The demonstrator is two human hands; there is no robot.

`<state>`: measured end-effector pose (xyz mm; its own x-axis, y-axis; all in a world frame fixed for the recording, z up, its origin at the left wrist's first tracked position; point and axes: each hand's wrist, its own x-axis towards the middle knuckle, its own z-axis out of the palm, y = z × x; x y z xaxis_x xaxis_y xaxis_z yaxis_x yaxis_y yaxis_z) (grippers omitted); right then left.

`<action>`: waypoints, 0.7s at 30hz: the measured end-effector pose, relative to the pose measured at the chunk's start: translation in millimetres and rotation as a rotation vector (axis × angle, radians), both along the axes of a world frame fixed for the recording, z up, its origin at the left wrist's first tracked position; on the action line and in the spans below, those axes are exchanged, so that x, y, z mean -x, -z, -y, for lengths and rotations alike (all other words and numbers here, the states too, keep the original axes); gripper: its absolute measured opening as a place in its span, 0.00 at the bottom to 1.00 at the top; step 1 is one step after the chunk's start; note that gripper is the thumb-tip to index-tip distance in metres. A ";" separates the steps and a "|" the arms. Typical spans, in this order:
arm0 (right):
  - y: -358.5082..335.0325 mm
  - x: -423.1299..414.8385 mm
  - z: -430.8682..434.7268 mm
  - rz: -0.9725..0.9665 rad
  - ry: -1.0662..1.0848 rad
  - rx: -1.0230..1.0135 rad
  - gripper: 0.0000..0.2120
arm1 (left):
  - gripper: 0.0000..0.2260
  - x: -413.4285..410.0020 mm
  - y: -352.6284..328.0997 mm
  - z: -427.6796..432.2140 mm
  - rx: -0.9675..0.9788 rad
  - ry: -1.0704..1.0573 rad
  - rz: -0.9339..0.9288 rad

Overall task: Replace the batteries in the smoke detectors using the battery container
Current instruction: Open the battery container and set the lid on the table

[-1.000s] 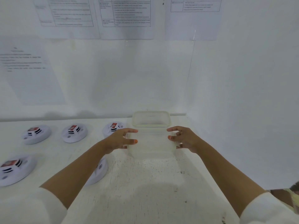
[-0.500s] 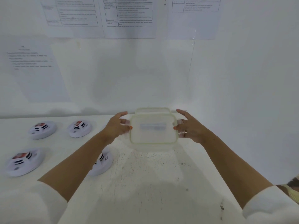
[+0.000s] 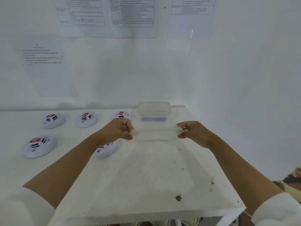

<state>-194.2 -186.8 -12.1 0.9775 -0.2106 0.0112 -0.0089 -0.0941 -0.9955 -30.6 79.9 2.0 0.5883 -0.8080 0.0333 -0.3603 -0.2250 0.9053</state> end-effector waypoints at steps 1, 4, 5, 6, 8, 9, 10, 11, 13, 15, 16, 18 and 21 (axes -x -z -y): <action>5.1 5.9 -2.0 0.009 -0.014 0.042 0.16 | 0.12 6.5 5.0 -2.2 -0.012 -0.016 0.055; 23.0 21.6 -10.4 -0.010 -0.022 0.184 0.15 | 0.17 24.9 24.3 -8.0 -0.055 -0.038 0.266; 30.8 25.6 -12.6 -0.017 -0.008 0.228 0.16 | 0.18 29.3 32.4 -8.6 -0.080 -0.025 0.351; 38.1 28.9 -15.0 -0.020 0.013 0.278 0.17 | 0.17 33.5 40.0 -8.4 -0.109 -0.004 0.435; 54.3 32.9 -17.2 -0.019 0.054 0.376 0.22 | 0.10 39.2 54.2 -7.1 -0.183 0.043 0.563; 62.1 33.7 -17.2 -0.017 0.069 0.425 0.26 | 0.07 40.0 60.7 -6.8 -0.221 0.054 0.609; 69.5 33.7 -17.3 -0.014 0.078 0.475 0.30 | 0.07 40.2 66.9 -6.4 -0.247 0.061 0.645; 74.8 33.9 -17.9 -0.020 0.085 0.520 0.33 | 0.07 39.7 73.2 -6.3 -0.271 0.061 0.666; 81.2 33.2 -19.4 -0.035 0.083 0.579 0.35 | 0.11 38.2 81.4 -7.4 -0.313 0.053 0.687; 80.8 33.4 -22.3 -0.054 0.052 0.642 0.32 | 0.15 36.0 85.1 -9.4 -0.348 0.060 0.683; 79.4 33.2 -22.9 -0.069 0.025 0.674 0.30 | 0.17 35.2 85.6 -10.5 -0.366 0.065 0.673; 76.0 31.6 -21.3 -0.112 0.001 0.697 0.30 | 0.20 35.5 84.3 -12.3 -0.390 0.078 0.656; 66.5 25.8 -22.5 -0.141 0.091 0.612 0.27 | 0.19 38.7 81.1 -8.5 -0.322 0.006 0.622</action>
